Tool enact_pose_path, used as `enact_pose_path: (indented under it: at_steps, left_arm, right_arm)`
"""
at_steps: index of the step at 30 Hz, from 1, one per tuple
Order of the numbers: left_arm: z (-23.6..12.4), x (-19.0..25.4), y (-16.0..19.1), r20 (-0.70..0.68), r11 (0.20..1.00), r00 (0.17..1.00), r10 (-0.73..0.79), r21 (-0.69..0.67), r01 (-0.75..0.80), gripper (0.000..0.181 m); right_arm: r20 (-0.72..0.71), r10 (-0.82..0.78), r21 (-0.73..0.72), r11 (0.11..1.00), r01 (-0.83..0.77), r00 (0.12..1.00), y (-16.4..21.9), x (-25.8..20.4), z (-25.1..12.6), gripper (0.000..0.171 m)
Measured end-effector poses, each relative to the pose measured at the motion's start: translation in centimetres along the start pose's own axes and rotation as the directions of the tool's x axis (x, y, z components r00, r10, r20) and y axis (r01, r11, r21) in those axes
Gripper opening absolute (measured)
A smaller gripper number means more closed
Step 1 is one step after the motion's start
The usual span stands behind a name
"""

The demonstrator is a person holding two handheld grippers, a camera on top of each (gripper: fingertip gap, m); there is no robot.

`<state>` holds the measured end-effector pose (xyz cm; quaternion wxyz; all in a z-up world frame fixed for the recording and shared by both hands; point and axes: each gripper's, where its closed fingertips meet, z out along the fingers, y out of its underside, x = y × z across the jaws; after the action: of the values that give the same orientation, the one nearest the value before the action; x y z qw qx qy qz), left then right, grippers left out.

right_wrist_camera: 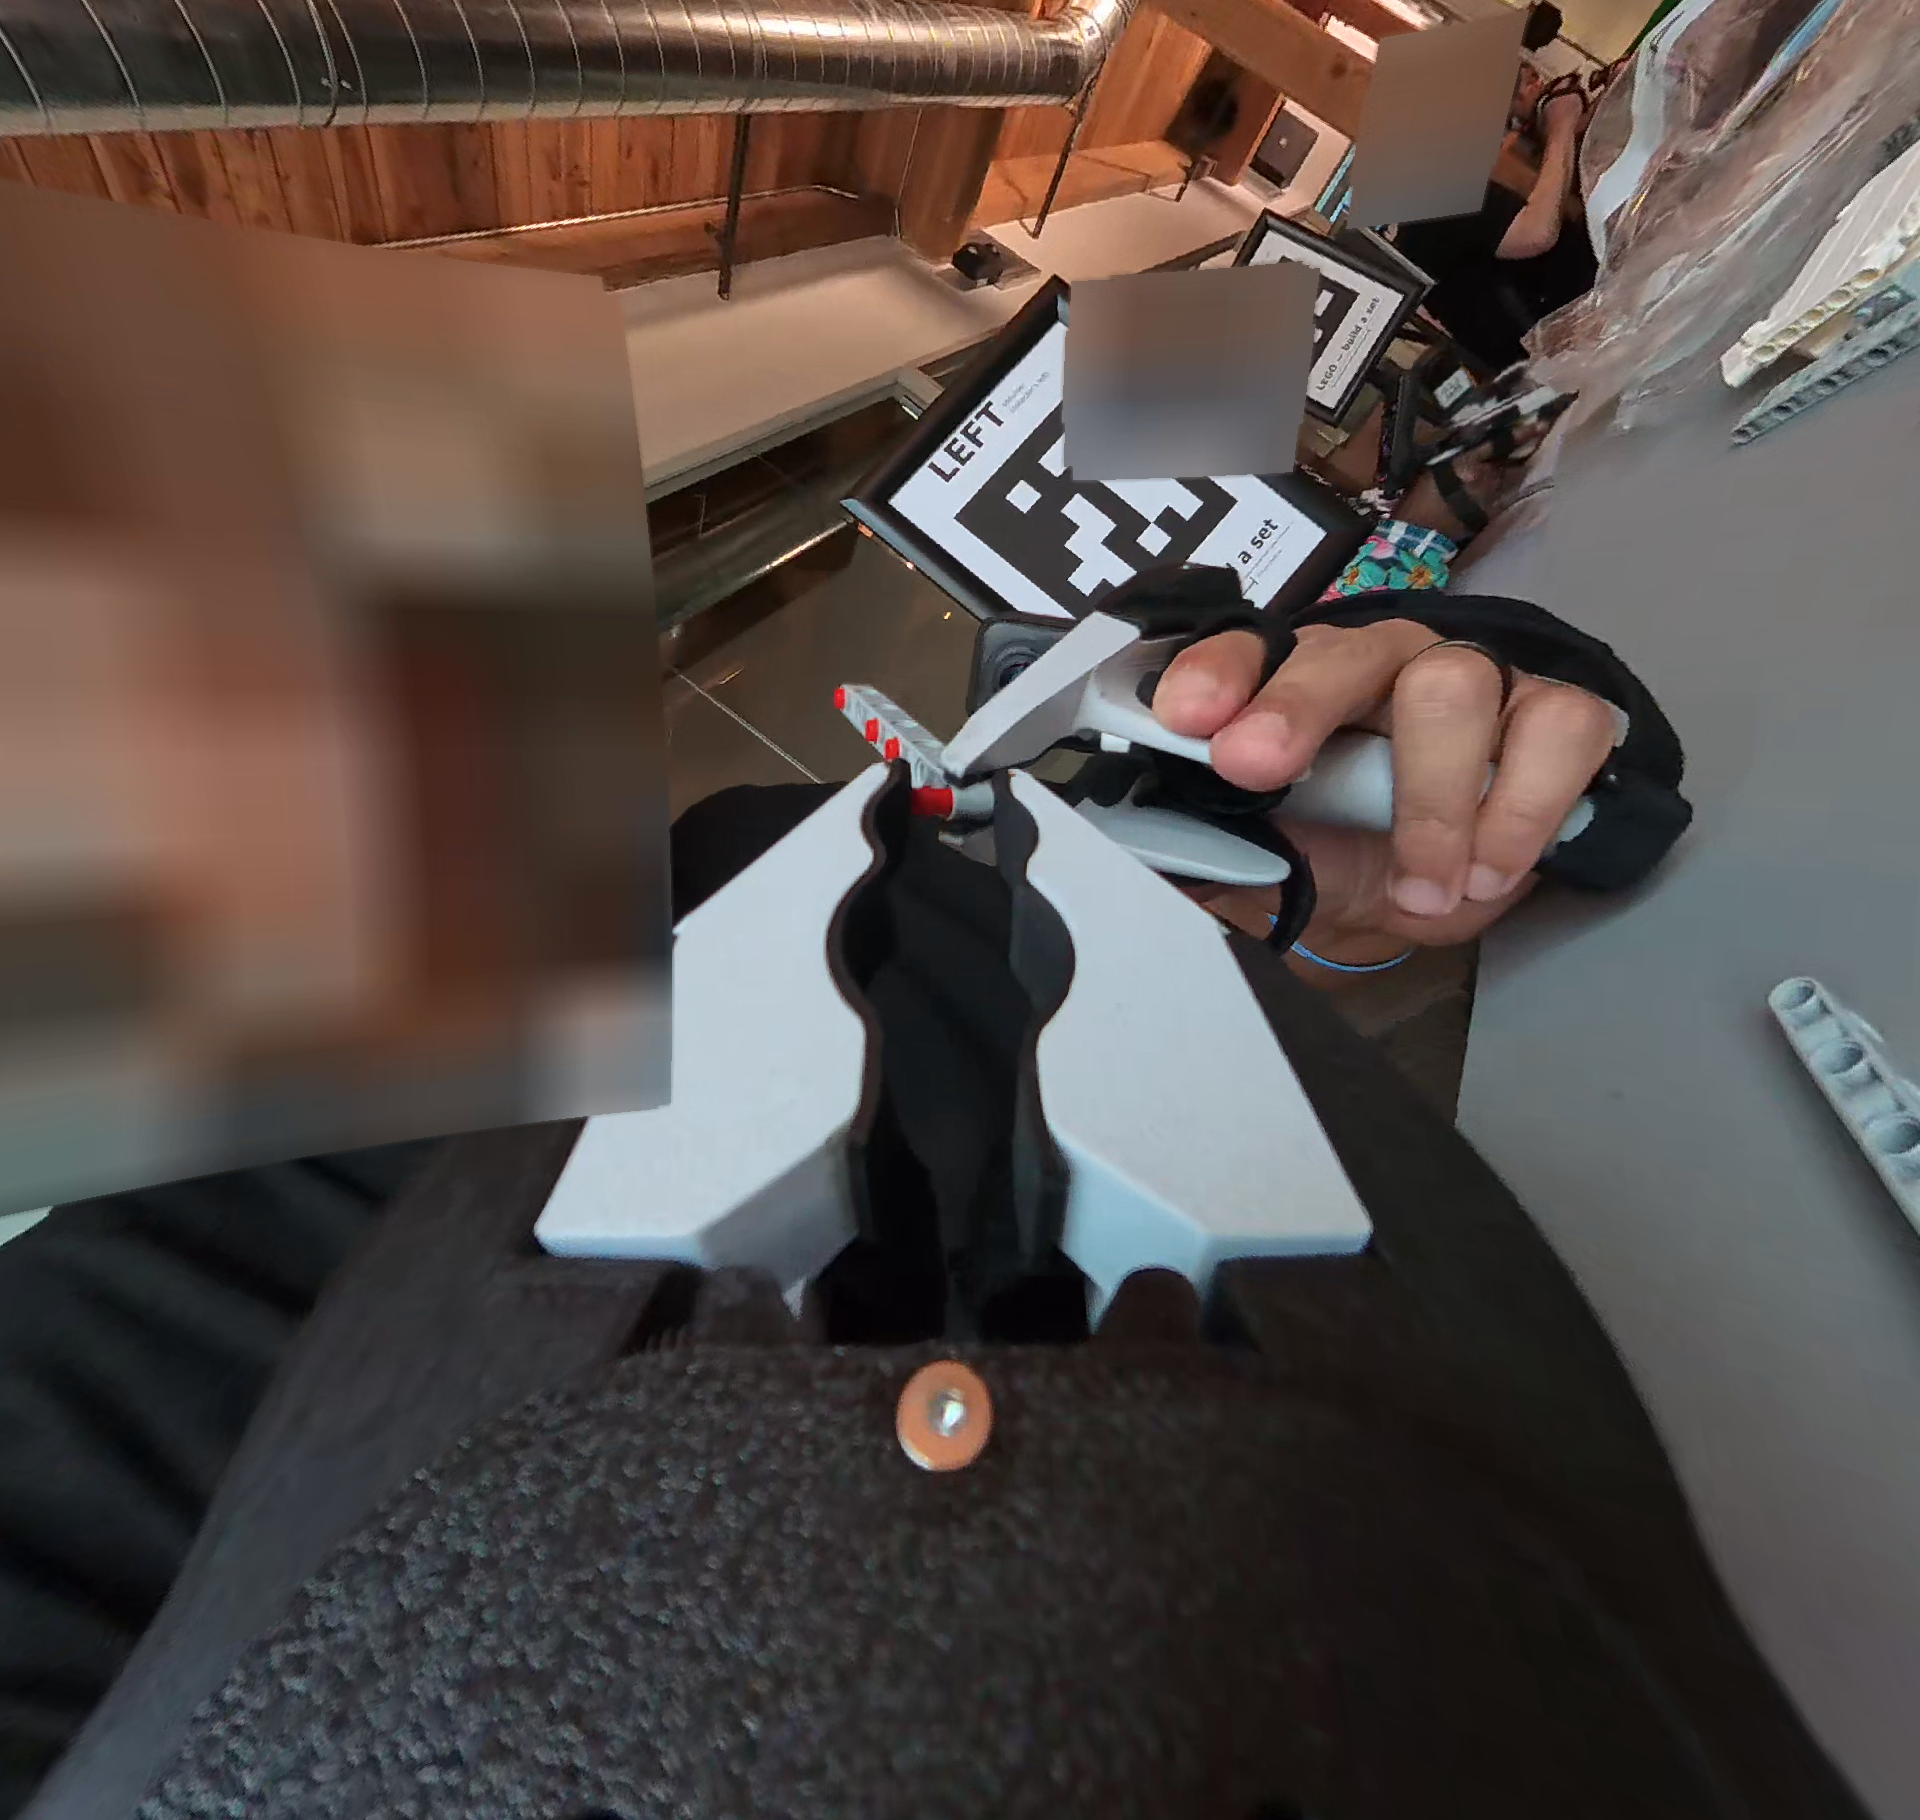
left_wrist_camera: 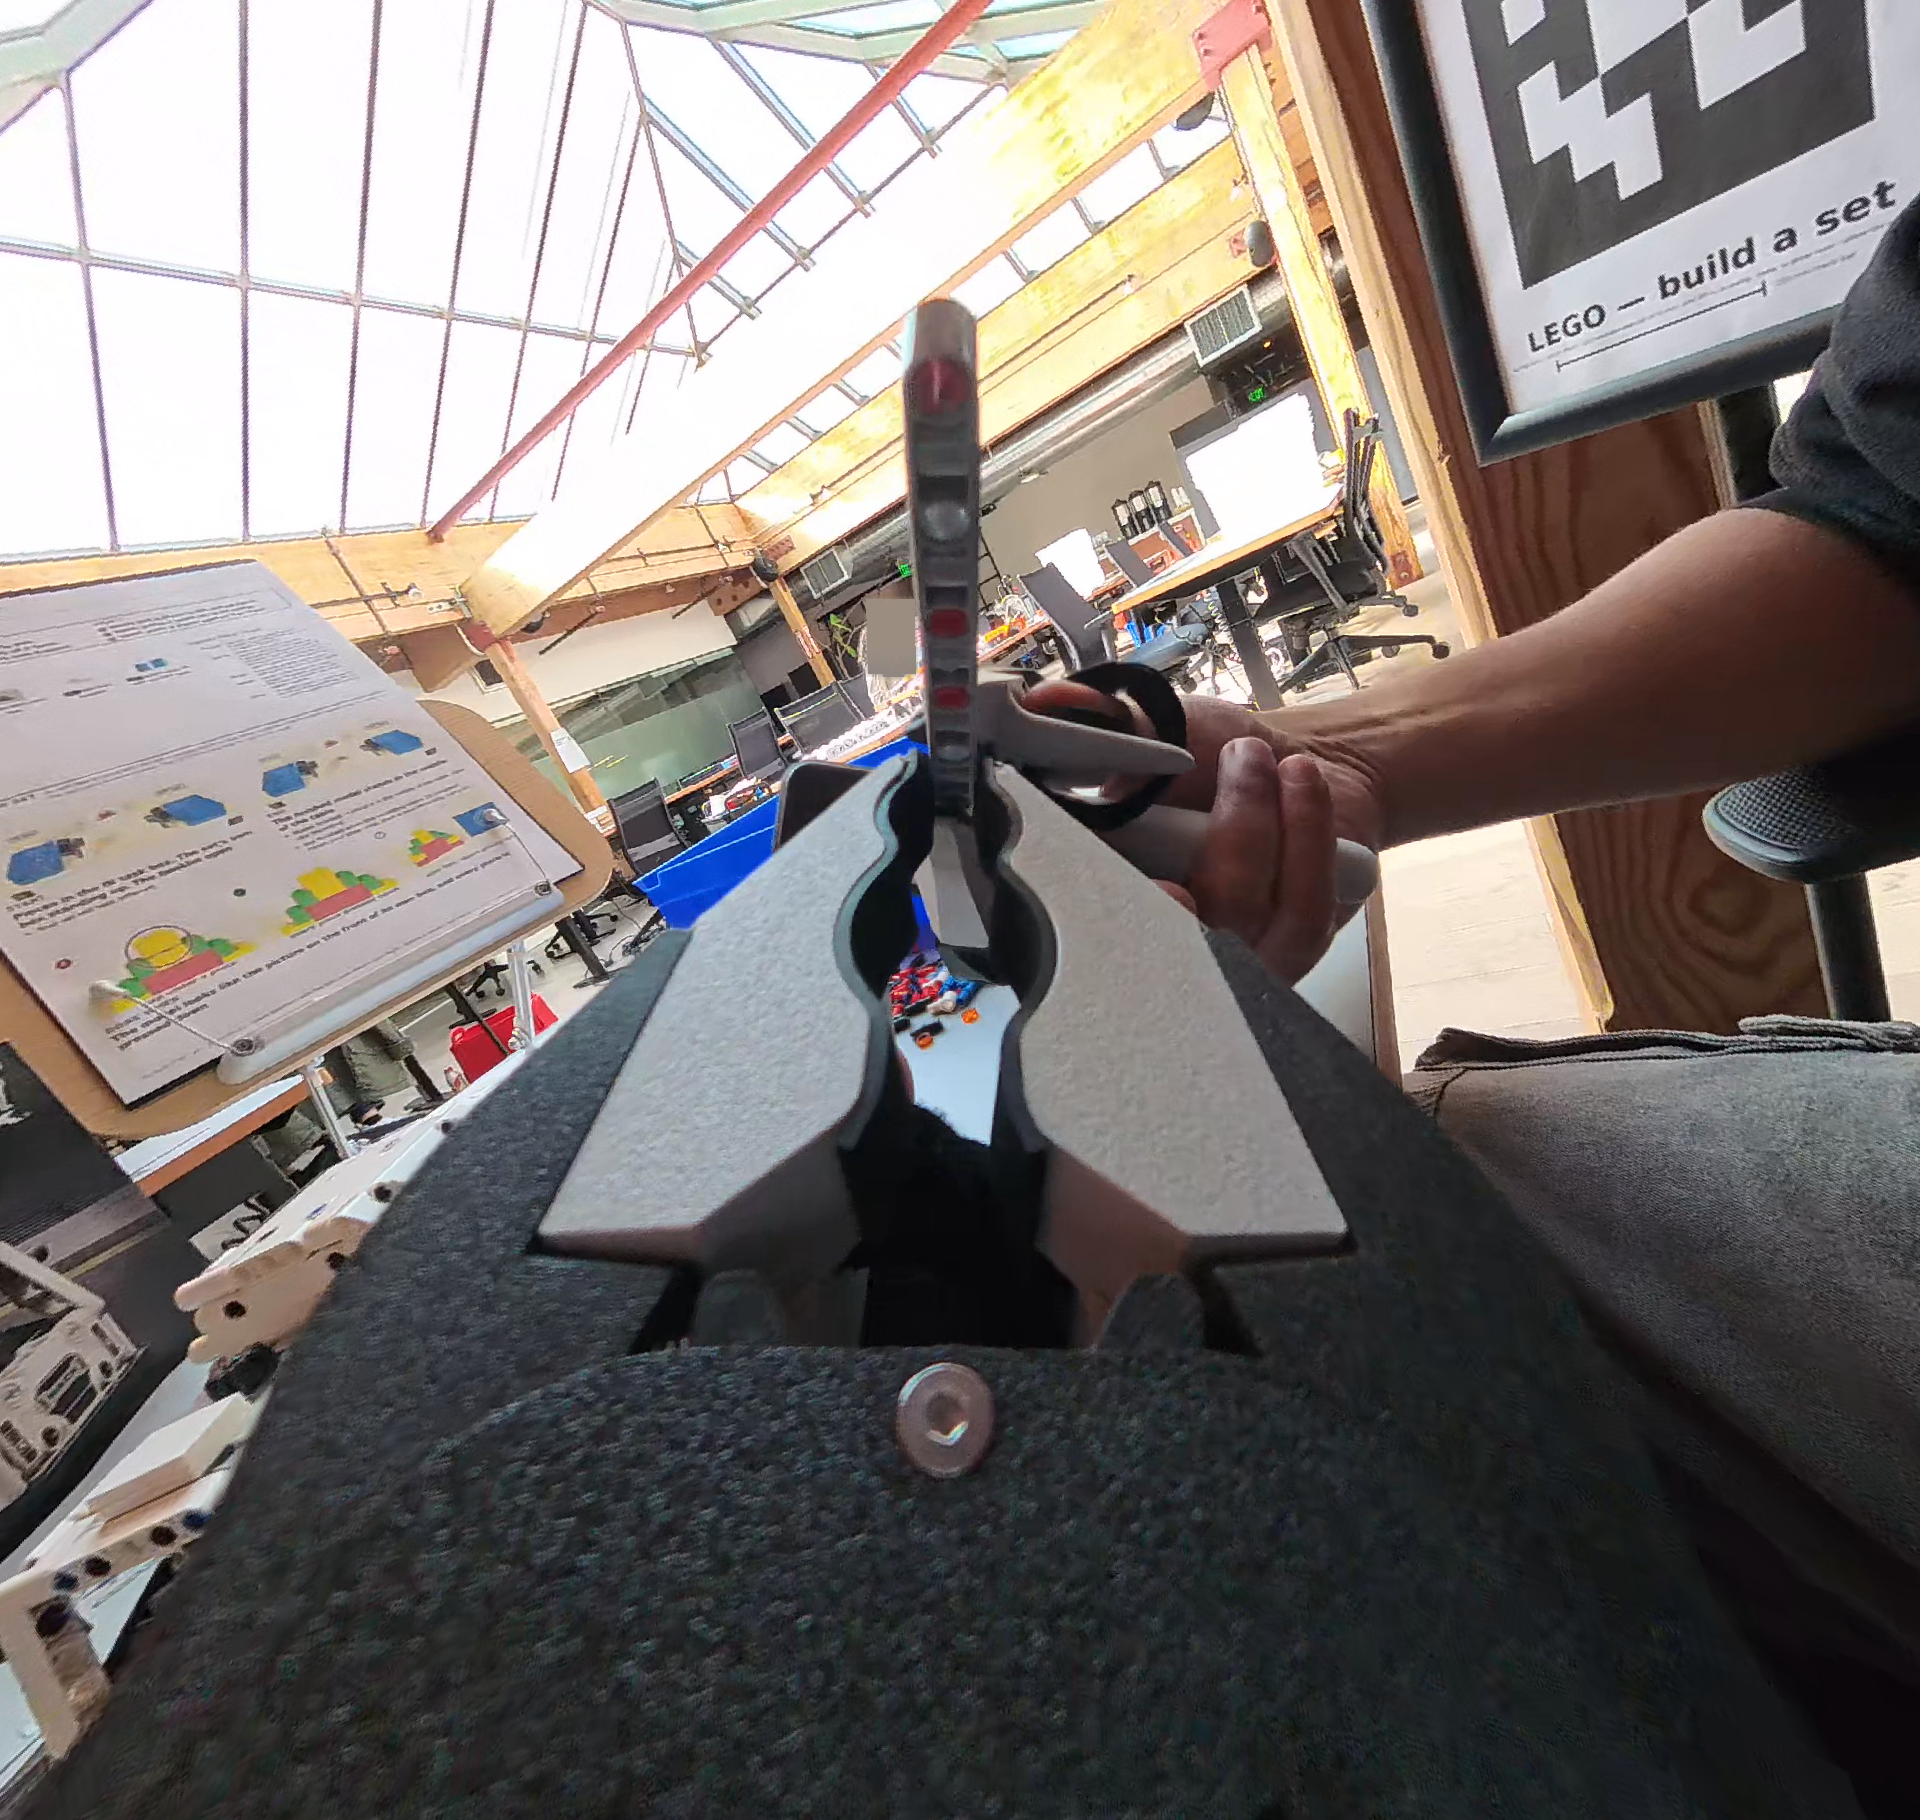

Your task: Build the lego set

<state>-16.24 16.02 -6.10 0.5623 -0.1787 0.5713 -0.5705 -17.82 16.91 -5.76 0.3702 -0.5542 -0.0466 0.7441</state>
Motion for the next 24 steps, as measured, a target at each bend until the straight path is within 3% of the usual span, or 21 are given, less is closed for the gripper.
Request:
enact_pose_path:
  at_steps: [11, 15, 19, 21, 24]
  left_arm:
    - [-0.1, -0.6, 0.1, 0.009, 0.997, 0.997, -0.079, 0.005, 0.079, 0.005]
    - [0.0, -0.9, 0.9, 0.012, 0.988, 0.989, -0.151, -0.043, 0.151, 0.006]
    - [-1.0, -2.4, 2.1, 0.067, 0.959, 0.968, -0.243, -0.131, 0.25, 0.013]
    - [-2.0, -3.5, 3.1, 0.108, 0.925, 0.948, -0.301, -0.208, 0.317, 0.025]
    - [-3.1, -4.3, 5.0, 0.124, 0.877, 0.955, -0.27, -0.378, 0.297, 0.027]
  right_arm:
    - [-0.033, -0.064, 0.091, 0.994, 0.067, 0.997, -0.5, 0.6, 0.2, 0.01]
    - [-0.17, -0.166, 0.07, 0.981, 0.179, 0.971, -0.8, 1.3, -0.3, 0.01]
    - [-0.355, -0.323, 0.068, 0.927, 0.369, 0.877, -2.8, 1.0, -2.5, 0.009]
    - [-0.541, -0.426, -0.04, 0.874, 0.484, 0.725, -4.0, 1.8, -4.6, 0.009]
    - [-0.712, -0.612, -0.345, 0.732, 0.587, 0.345, -4.6, 3.2, -7.0, 0.009]
